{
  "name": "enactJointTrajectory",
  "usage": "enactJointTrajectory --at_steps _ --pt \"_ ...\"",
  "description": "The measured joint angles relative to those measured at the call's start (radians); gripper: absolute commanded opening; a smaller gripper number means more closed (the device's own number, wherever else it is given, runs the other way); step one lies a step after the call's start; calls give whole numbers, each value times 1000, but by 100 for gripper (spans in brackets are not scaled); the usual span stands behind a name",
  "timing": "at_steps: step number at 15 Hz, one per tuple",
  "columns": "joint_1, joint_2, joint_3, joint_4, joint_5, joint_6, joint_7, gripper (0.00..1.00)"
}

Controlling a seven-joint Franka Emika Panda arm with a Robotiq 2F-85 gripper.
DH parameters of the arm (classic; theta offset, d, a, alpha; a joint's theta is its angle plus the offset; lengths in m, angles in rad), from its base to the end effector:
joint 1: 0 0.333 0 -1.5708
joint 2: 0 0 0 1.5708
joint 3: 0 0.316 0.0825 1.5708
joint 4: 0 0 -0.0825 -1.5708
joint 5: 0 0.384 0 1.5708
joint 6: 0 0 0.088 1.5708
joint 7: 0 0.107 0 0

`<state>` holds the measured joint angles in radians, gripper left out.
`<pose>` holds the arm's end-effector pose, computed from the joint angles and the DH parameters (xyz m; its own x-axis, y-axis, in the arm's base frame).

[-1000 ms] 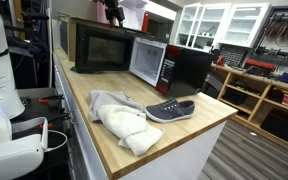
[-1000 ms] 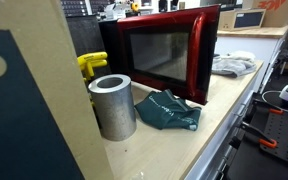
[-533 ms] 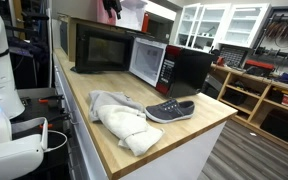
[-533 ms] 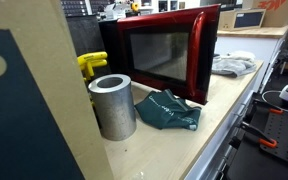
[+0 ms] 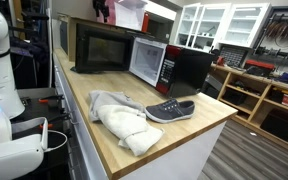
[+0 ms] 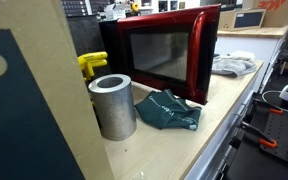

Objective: Close the completely

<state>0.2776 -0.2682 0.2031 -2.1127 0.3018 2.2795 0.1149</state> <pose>0.4486 0.2523 0.5729 0.9169 0.1527 0.3687 0.2656 -0.9230 -0.2784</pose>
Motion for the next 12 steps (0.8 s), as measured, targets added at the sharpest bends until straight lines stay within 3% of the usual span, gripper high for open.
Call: enactJointTrajectory --at_steps 6,12 --pt "10 12 0 -11 44 -136 -15 100" --pt "6 -73 0 -115 -12 -310 -15 100"
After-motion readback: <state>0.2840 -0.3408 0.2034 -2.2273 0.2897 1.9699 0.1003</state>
